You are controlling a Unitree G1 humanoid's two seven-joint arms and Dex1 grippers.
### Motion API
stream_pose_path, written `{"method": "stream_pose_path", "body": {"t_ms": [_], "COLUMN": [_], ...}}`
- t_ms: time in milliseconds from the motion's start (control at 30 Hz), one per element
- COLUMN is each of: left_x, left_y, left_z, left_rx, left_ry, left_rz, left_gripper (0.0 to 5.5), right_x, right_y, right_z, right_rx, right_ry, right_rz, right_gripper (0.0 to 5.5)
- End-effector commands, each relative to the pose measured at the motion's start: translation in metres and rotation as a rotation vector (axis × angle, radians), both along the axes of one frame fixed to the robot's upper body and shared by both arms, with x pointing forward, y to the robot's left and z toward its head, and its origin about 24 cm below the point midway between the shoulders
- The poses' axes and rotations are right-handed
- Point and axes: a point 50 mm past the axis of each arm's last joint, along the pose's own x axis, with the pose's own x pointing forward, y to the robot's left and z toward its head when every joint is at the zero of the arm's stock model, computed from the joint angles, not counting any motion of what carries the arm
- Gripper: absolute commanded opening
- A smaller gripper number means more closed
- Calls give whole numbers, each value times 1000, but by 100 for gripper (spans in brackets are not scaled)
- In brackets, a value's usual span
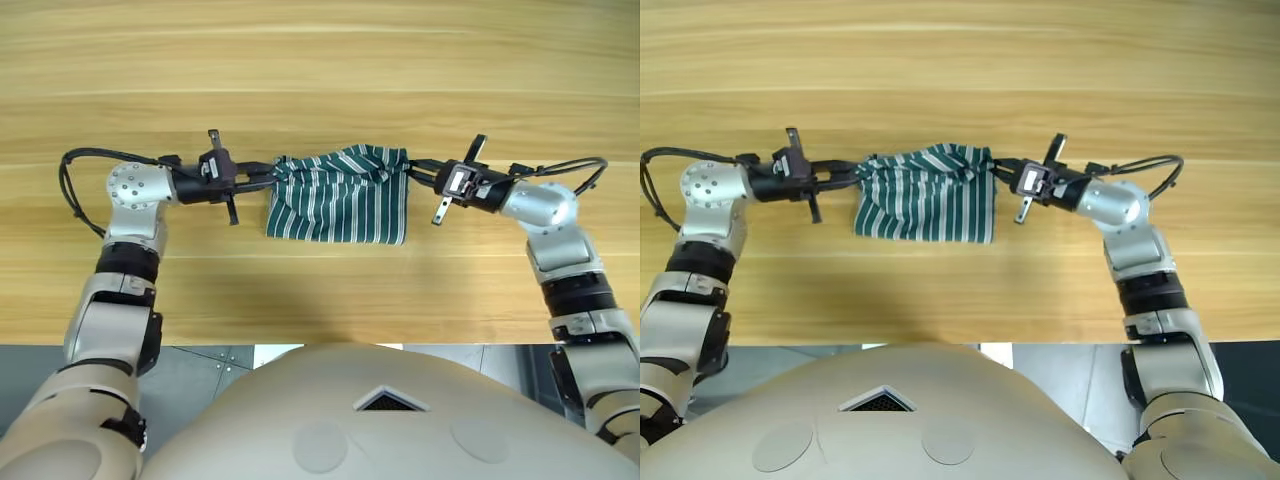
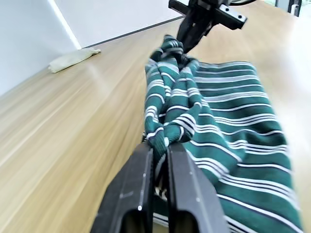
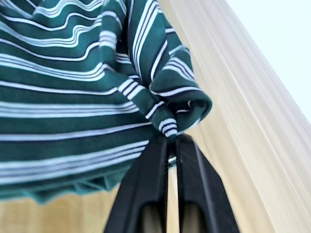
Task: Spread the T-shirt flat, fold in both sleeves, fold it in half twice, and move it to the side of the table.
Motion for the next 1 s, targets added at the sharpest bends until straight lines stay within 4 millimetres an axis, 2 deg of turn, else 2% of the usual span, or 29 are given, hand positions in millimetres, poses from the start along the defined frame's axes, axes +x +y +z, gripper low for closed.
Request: {"method": "stream_pose_path", "body": {"t_ms": [33,233,433,467,533,633,767,867,1000], "left_x": [19,32,39,40,43,51,64,69,74], "left_y": [-6,-16,-19,-19,-17,-12,-9,-12,-16], "left_z": [-4,-26,-40,-40,-40,-36,-27,-22,-20], "left_rx": [35,115,133,117,99,31,-94,-155,-189], "left_ry": [16,119,252,280,317,371,443,475,473], "left_rz": [94,238,390,418,469,580,720,761,812], "left_gripper": [20,20,20,55,86,138,198,242,250], "right_x": [17,14,13,14,14,23,44,54,68], "right_y": [3,7,5,4,1,-9,-22,-24,-24], "right_z": [-15,-49,-58,-58,-57,-51,-34,-24,-16], "right_rx": [-77,-171,-145,-124,-86,40,349,551,820], "right_ry": [1,88,131,144,165,199,263,303,342], "right_rz": [-54,-42,-61,-74,-97,-209,-401,-459,-563], "right_gripper": [3,3,3,40,71,118,181,228,303]}}
